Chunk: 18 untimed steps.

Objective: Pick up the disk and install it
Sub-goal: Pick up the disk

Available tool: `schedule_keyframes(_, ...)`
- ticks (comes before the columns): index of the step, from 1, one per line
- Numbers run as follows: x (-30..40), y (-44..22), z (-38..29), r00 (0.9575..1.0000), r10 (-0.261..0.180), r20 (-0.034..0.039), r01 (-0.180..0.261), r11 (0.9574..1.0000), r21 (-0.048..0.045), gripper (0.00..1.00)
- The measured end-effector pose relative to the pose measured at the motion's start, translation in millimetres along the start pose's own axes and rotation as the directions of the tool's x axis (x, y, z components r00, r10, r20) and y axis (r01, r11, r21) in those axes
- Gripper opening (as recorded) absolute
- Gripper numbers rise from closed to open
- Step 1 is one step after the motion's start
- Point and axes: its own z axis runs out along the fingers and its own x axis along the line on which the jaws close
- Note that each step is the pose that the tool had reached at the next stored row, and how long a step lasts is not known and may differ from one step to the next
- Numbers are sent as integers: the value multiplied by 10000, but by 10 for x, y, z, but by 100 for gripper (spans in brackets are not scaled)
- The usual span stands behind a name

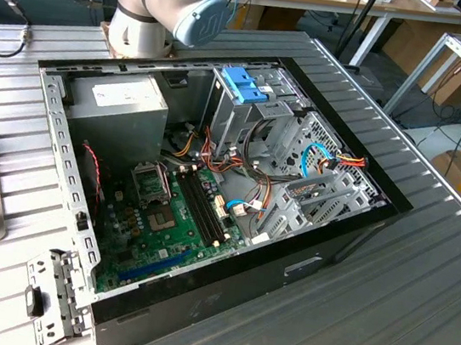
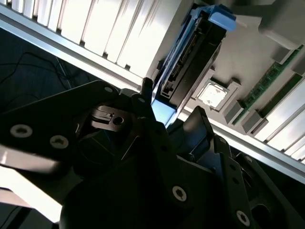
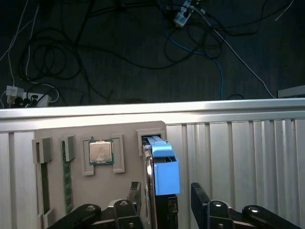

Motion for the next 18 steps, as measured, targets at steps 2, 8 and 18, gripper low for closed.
schedule_keyframes(2, 4, 17, 33, 10000, -18, 29, 18, 10000, -4, 54)
schedule_keyframes(8, 11, 56, 120, 10000, -43, 30, 43, 10000, -5, 54)
schedule_keyframes(18, 22, 98, 262, 10000, -68, 3, 68, 10000, -5, 54)
